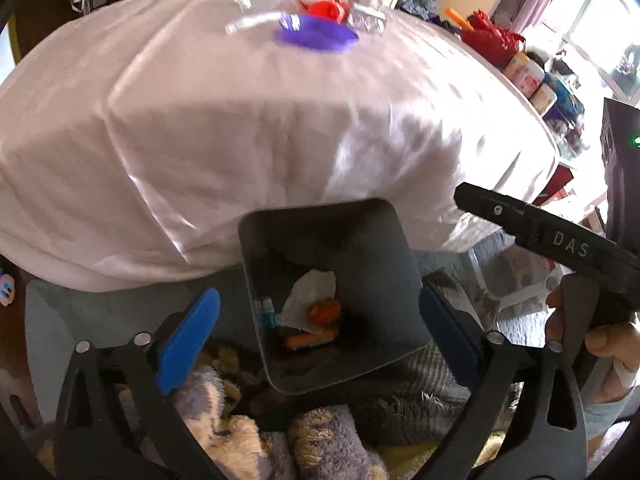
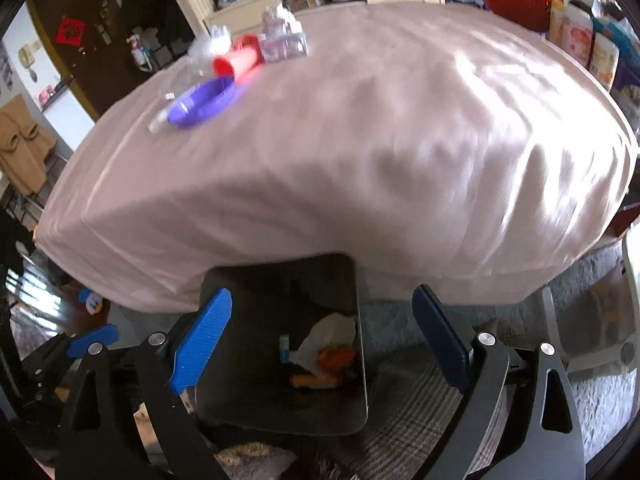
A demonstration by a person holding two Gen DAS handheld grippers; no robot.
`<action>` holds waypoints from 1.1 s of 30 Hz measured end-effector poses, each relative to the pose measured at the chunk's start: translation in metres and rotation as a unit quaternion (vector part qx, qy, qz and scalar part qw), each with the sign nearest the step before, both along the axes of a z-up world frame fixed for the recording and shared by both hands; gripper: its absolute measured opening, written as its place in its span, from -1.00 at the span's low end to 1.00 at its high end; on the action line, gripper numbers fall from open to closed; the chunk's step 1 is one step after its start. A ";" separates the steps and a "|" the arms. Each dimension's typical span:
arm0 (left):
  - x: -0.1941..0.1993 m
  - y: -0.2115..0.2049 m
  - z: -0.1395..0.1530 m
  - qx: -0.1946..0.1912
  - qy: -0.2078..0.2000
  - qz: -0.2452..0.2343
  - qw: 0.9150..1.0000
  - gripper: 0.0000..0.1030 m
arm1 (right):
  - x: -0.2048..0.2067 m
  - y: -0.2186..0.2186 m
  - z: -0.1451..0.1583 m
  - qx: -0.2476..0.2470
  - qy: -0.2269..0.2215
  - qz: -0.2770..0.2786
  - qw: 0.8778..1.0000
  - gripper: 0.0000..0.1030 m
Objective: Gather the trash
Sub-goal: 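Grasp the white plastic stick with the left tool while the right tool grasps the purple plate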
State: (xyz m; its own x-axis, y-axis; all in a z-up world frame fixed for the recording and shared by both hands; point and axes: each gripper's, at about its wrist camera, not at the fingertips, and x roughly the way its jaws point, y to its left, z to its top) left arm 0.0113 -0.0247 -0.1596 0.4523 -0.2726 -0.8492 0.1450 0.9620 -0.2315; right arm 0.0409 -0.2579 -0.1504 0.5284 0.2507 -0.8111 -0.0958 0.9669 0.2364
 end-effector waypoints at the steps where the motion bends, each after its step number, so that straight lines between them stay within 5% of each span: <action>1: 0.001 0.003 0.004 0.002 -0.001 0.002 1.000 0.84 | 0.002 0.000 0.005 -0.001 -0.008 0.001 1.000 0.80; 6: 0.013 0.024 0.024 -0.002 -0.006 0.019 1.000 0.84 | 0.015 0.006 0.027 -0.009 -0.041 0.007 0.999 0.86; 11: 0.029 0.046 0.048 0.044 -0.040 0.032 0.998 0.84 | 0.034 0.015 0.044 -0.012 -0.064 0.012 0.998 0.86; 19: 0.061 0.078 0.076 0.069 -0.075 0.052 0.993 0.84 | 0.071 0.055 0.040 -0.019 -0.065 0.044 0.997 0.86; 33: 0.108 0.104 0.064 0.079 -0.060 0.051 0.994 0.84 | 0.125 0.124 0.021 -0.051 -0.072 0.086 0.992 0.84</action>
